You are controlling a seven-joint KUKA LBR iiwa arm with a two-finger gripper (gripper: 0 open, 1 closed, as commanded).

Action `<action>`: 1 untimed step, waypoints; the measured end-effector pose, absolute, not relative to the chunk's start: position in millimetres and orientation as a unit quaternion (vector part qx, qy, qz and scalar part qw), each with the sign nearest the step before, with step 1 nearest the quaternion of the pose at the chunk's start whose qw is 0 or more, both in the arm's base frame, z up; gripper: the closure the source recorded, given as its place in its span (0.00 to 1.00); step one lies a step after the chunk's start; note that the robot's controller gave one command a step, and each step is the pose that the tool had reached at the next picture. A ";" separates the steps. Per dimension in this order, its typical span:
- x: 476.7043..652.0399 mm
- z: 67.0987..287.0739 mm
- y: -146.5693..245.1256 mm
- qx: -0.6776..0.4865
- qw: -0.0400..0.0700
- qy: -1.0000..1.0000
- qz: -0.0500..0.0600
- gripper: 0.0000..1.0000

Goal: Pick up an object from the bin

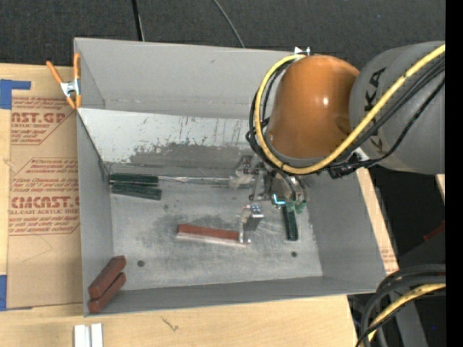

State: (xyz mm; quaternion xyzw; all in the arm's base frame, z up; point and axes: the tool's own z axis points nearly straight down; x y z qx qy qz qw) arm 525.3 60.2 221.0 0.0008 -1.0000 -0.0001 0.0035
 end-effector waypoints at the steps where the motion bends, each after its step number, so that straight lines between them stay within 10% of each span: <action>1: 526.9 225.6 59.9 0.000 -0.001 -1.000 0.000 0.00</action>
Offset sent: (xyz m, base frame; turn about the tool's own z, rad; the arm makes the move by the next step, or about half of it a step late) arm 0.0229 -0.0055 -0.1510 0.1080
